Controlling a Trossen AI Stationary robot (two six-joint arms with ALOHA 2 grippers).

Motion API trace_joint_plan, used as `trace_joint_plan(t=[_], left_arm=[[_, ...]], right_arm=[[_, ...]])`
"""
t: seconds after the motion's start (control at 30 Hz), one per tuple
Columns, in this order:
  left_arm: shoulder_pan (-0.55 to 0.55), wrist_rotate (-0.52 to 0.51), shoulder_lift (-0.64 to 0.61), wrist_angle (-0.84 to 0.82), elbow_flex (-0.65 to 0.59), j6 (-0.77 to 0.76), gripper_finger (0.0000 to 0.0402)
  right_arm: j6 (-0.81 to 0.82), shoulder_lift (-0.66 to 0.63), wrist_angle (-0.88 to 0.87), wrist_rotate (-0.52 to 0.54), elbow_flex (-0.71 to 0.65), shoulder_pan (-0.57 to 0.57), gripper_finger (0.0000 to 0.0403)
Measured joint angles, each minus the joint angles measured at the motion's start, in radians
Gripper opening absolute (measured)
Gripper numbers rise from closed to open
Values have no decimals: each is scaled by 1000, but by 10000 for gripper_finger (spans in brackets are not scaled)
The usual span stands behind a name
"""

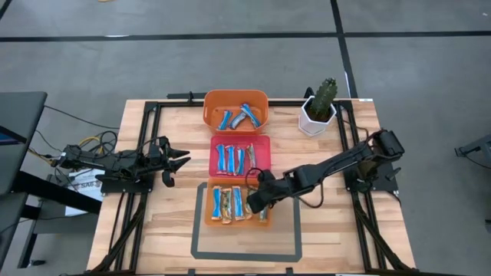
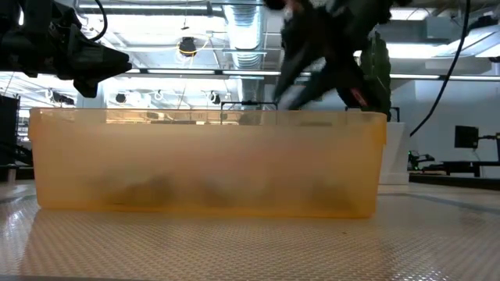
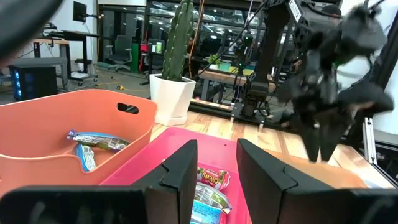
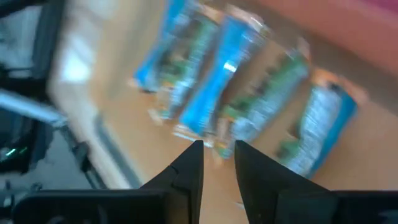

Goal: Pick and place Granola Bars by type
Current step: Return to Home Position

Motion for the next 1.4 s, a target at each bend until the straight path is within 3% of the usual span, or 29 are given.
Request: trace_joint_plan(t=[0.27, 0.53, 0.8, 1.03, 1.17, 1.4], left_arm=[[0, 0, 0, 0, 0, 0, 105], [0, 0, 0, 0, 0, 0, 105], [0, 0, 0, 0, 0, 0, 105], [0, 0, 0, 0, 0, 0, 105], [0, 0, 0, 0, 0, 0, 105], [0, 0, 0, 0, 0, 0, 105]], right_arm=[[-360, -164, -5, 68, -23, 7, 82], [-531, -520, 1, 169, -265, 25, 82], [-774, -881, -8, 168, -487, 27, 82], [-966, -1104, -1, 179, -609, 27, 82], [-966, -1235, -26, 256, -681, 27, 82], [-800, -1402, -56, 601, -791, 41, 82]])
